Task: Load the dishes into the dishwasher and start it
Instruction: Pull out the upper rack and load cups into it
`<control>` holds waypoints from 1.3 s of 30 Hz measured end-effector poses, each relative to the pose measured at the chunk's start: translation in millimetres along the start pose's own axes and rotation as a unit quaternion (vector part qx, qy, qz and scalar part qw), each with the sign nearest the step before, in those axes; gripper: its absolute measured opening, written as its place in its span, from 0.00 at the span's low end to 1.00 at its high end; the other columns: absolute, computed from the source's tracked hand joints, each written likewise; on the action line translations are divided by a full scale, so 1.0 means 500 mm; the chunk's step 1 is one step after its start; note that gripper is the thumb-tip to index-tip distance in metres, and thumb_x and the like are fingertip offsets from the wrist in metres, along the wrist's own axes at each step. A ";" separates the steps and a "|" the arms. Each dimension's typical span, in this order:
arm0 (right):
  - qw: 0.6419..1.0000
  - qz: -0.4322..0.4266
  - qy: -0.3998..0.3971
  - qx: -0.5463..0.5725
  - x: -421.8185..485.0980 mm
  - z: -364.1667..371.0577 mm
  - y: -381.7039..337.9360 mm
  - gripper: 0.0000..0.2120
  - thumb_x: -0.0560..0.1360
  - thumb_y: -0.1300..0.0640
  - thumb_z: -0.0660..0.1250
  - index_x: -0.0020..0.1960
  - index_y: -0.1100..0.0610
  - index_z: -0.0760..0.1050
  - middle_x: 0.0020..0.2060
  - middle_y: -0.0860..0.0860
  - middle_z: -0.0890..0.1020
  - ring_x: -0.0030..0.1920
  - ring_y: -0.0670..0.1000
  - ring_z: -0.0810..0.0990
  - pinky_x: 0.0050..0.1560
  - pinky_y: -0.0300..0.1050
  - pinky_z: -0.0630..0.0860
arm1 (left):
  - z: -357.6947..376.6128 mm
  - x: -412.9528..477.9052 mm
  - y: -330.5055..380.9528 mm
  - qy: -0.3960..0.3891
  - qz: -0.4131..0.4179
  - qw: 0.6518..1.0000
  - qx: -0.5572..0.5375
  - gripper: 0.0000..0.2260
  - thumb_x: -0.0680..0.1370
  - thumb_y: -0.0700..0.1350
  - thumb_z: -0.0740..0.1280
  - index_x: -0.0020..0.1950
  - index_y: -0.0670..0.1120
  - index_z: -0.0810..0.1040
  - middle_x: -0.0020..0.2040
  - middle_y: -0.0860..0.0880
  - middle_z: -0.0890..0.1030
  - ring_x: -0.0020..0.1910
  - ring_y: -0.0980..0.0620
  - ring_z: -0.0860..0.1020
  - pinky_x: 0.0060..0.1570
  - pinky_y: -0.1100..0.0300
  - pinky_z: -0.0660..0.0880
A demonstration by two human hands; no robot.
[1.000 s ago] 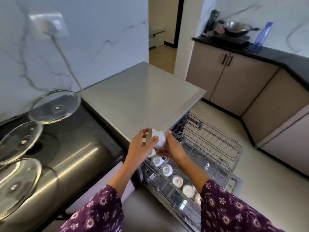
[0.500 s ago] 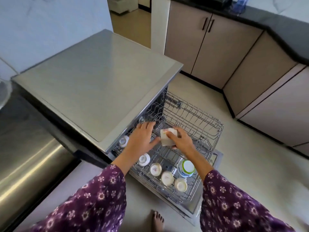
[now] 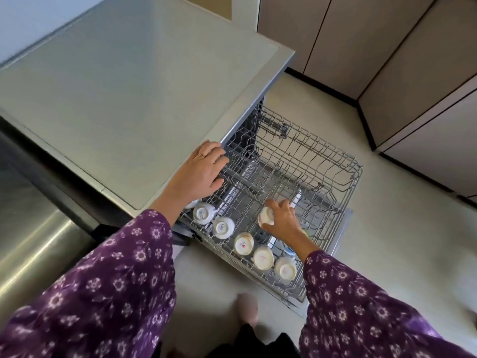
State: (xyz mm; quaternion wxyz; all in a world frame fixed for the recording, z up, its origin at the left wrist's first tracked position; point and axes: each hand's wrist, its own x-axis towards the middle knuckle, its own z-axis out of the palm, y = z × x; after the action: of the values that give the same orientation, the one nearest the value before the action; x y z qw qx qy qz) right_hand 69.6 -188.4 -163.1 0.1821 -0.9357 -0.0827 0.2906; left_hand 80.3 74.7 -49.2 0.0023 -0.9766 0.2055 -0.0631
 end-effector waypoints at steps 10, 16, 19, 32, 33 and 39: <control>0.995 0.003 0.016 -0.100 0.013 0.088 0.023 0.33 0.70 0.55 0.73 0.70 0.47 0.61 0.65 0.59 0.63 0.63 0.61 0.68 0.61 0.55 0.73 | -0.001 0.002 -0.005 0.027 -0.018 0.997 -0.066 0.20 0.75 0.53 0.63 0.61 0.42 0.76 0.61 0.45 0.75 0.67 0.46 0.68 0.68 0.52 0.66; 0.991 0.013 0.030 -0.132 0.035 0.115 0.019 0.33 0.70 0.52 0.72 0.68 0.47 0.59 0.63 0.60 0.63 0.61 0.62 0.70 0.55 0.56 0.77 | 0.001 0.001 -0.007 0.033 -0.016 0.997 -0.064 0.19 0.75 0.53 0.65 0.61 0.42 0.76 0.61 0.45 0.75 0.67 0.46 0.68 0.68 0.52 0.66; 0.990 0.020 0.028 -0.135 0.042 0.126 0.025 0.33 0.69 0.52 0.73 0.68 0.47 0.58 0.62 0.60 0.64 0.60 0.62 0.71 0.55 0.56 0.77 | 0.007 0.000 -0.008 0.038 -0.013 0.997 -0.061 0.19 0.75 0.53 0.65 0.60 0.42 0.76 0.60 0.46 0.75 0.67 0.46 0.68 0.68 0.53 0.65; 0.991 0.051 0.002 -0.126 0.041 0.130 0.019 0.38 0.70 0.53 0.73 0.72 0.49 0.53 0.61 0.59 0.64 0.61 0.62 0.71 0.57 0.55 0.76 | 0.006 0.001 -0.004 0.040 -0.013 0.997 -0.059 0.18 0.74 0.53 0.64 0.59 0.42 0.77 0.60 0.46 0.76 0.67 0.46 0.68 0.67 0.55 0.64; 0.991 0.057 0.003 -0.123 0.038 0.126 0.013 0.39 0.70 0.54 0.73 0.72 0.49 0.52 0.62 0.60 0.64 0.61 0.62 0.71 0.58 0.55 0.76 | 0.006 0.001 -0.004 0.041 -0.012 0.997 -0.059 0.18 0.74 0.53 0.64 0.58 0.42 0.77 0.60 0.46 0.76 0.67 0.46 0.68 0.67 0.55 0.64; 0.995 0.044 0.054 -0.078 -0.001 0.063 -0.063 0.32 0.73 0.54 0.68 0.72 0.55 0.56 0.65 0.59 0.64 0.63 0.60 0.68 0.61 0.54 0.74 | -0.004 -0.004 0.002 0.039 -0.009 0.997 -0.067 0.17 0.74 0.52 0.65 0.56 0.43 0.78 0.58 0.46 0.77 0.65 0.45 0.70 0.67 0.53 0.64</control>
State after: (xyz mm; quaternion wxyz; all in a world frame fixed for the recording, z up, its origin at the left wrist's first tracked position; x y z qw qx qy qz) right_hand 49.6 -150.0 -174.8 0.1002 -0.9641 -0.0537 0.2401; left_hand 77.9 74.7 -47.7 -0.0722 -0.9730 0.2008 -0.0875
